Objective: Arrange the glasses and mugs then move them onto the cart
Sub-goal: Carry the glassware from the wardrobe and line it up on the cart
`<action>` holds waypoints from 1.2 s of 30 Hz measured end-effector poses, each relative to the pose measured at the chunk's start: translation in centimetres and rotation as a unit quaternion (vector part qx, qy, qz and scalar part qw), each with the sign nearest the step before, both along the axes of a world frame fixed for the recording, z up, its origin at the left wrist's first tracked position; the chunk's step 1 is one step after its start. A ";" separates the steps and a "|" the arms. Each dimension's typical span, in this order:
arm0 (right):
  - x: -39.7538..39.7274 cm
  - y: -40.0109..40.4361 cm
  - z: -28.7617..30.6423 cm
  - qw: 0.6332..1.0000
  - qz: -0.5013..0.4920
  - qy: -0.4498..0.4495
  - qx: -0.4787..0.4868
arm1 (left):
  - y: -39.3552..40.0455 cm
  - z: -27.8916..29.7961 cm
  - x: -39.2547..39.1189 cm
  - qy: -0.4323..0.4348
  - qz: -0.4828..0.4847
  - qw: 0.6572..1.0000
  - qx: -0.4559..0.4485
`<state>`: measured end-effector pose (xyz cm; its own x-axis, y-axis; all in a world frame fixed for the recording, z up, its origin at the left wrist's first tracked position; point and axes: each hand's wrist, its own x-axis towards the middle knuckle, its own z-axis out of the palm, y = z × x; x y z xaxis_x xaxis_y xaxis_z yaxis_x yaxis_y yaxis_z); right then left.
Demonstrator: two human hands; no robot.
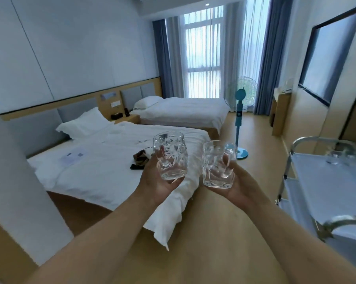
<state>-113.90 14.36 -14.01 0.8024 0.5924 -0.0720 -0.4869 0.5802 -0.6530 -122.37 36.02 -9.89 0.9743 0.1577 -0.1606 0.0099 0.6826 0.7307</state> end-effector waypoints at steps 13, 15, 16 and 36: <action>9.3 -8.7 -2.6 0.975 -0.208 0.024 -0.079 | -7.9 -3.2 17.4 0.050 -0.169 0.983 0.054; 10.8 -9.7 -2.8 0.968 -0.238 0.028 -0.079 | -9.0 -3.3 20.7 0.043 -0.203 0.976 0.065; 11.5 -10.1 -2.8 0.964 -0.249 0.025 -0.085 | -9.5 -3.3 22.3 0.042 -0.223 0.972 0.064; 26.9 -14.1 -3.9 0.905 -0.414 0.002 -0.097 | -16.4 -6.7 48.4 0.032 -0.503 0.859 0.089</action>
<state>-86.97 0.25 -17.92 0.9651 -0.2355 -0.1148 0.0587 0.6215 -0.7812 -73.99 19.66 -16.56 0.6227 -0.7310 -0.2791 0.5728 0.1828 0.7991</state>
